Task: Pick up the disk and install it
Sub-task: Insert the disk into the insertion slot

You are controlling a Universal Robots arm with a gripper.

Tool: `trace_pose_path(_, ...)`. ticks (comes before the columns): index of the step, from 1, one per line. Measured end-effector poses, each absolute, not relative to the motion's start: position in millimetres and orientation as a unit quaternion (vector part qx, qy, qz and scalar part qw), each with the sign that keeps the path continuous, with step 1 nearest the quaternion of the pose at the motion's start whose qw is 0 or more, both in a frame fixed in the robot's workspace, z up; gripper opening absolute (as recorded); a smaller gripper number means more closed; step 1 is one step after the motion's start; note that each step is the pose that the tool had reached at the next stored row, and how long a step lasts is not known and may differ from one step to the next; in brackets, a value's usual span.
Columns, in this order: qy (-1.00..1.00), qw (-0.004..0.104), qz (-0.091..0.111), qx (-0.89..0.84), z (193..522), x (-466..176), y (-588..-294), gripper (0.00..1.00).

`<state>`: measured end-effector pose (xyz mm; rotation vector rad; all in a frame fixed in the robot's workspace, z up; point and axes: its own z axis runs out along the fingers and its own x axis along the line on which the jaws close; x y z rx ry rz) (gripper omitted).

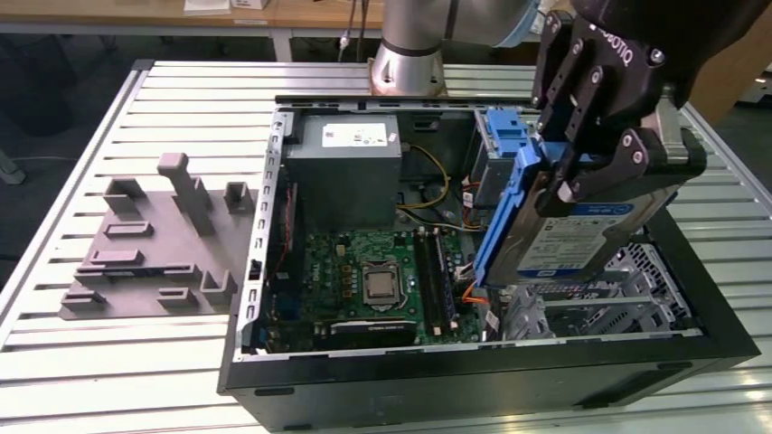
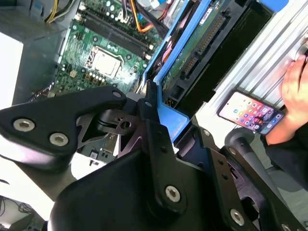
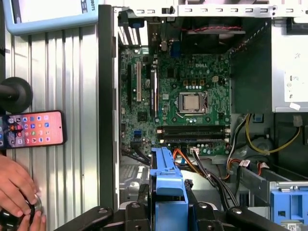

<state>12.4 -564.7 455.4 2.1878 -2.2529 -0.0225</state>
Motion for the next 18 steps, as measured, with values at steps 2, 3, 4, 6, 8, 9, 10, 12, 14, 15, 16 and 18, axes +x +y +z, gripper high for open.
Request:
trace_pose_path(2,-0.717,0.001,-0.007,0.697,455,14,-565,0.36)
trace_pose_path(3,-0.717,0.001,-0.007,0.697,455,14,-565,0.36)
trace_pose_path(4,-0.717,0.001,-0.007,0.697,455,14,-565,0.36)
trace_pose_path(6,-0.717,0.001,-0.007,0.697,455,14,-565,0.36)
trace_pose_path(8,-0.717,0.0,-0.007,0.697,455,15,-565,0.36)
trace_pose_path(9,-0.717,0.001,-0.007,0.697,455,15,-565,0.36)
trace_pose_path(10,-0.717,0.001,-0.007,0.697,455,15,-565,0.36)
trace_pose_path(12,-0.717,0.001,-0.007,0.697,455,15,-565,0.36)
trace_pose_path(14,-0.717,0.001,-0.007,0.697,455,31,-565,0.36)
trace_pose_path(15,-0.717,0.001,-0.007,0.697,455,31,-565,0.36)
trace_pose_path(16,-0.717,0.0,-0.007,0.697,455,32,-565,0.36)
trace_pose_path(18,-0.717,0.001,-0.007,0.697,455,32,-565,0.36)
